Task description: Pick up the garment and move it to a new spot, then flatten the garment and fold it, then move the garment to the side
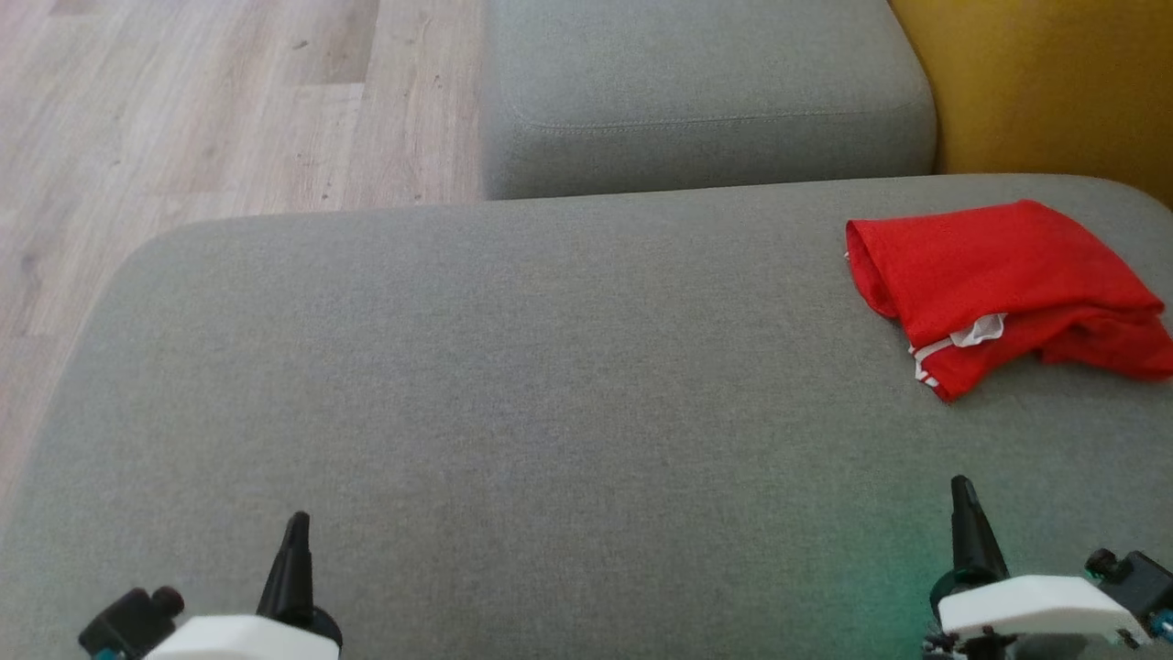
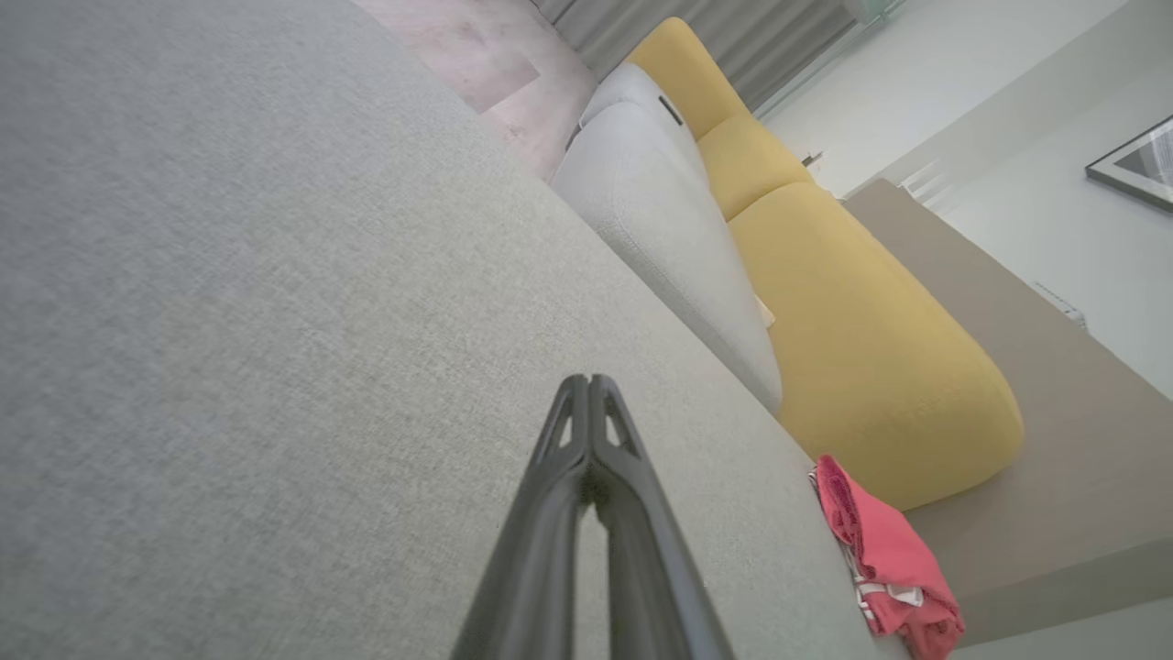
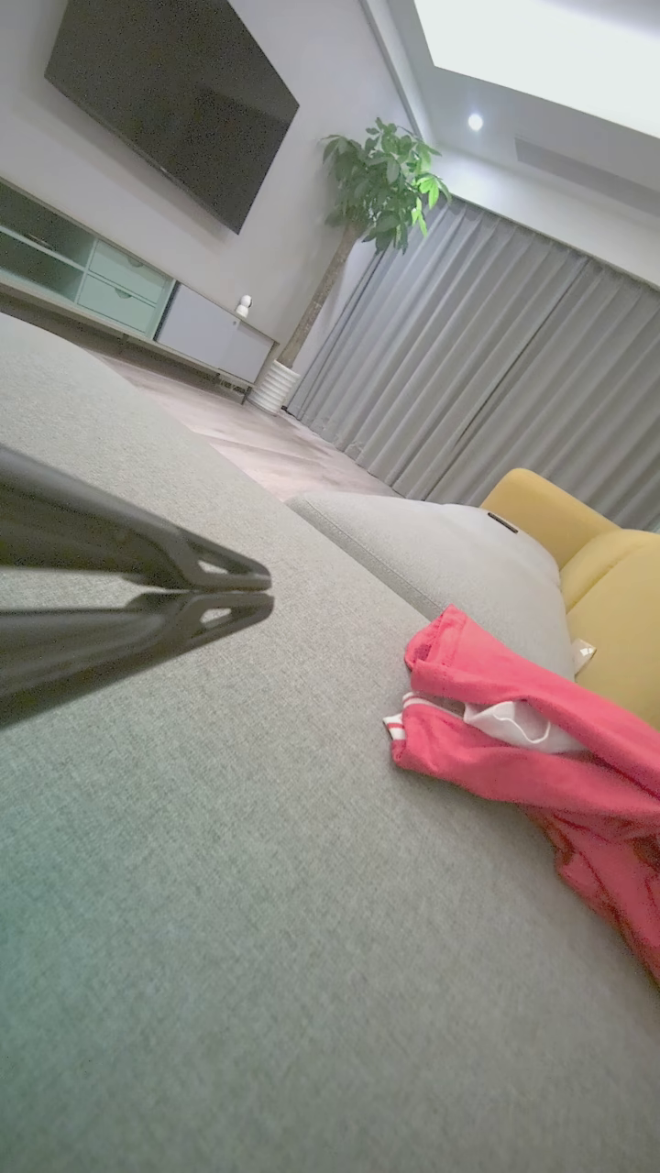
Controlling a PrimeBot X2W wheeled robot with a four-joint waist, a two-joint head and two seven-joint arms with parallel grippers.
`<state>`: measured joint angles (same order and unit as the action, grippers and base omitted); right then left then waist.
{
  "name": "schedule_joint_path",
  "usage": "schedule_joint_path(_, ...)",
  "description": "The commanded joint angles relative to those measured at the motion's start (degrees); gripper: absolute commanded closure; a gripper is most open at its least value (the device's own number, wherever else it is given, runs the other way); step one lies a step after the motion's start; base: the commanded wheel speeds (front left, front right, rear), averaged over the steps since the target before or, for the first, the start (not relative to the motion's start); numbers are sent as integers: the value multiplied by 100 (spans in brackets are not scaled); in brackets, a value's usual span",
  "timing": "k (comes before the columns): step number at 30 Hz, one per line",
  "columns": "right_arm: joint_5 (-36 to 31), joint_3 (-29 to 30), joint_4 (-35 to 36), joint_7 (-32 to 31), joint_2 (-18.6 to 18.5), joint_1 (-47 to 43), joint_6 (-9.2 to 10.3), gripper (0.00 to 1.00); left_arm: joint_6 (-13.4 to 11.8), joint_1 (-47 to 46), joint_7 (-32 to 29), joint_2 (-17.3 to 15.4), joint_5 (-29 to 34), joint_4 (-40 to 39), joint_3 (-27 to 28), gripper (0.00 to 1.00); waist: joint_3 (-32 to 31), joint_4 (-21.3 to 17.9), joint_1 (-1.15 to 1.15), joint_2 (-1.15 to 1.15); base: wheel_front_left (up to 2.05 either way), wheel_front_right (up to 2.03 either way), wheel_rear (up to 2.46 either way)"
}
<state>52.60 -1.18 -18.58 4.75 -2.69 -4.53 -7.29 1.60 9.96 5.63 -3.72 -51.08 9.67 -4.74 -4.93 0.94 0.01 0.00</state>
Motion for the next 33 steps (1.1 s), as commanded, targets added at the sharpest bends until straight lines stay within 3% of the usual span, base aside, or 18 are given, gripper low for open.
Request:
schedule_joint_path(1, 143, -15, 210, -31, -82, 344, -10, 100, 44, -363, -20, -96, -144, -142, 156, 100, 8, -1, 0, 0, 0, 0, 0)
schedule_joint_path(33, 2190, 344, 342, -562, -88, 721, -15, 100, 330, -1008, -535, -100, -2341, 155, 528, 100, 272, -50, -1, 0, 0, 0, 0)
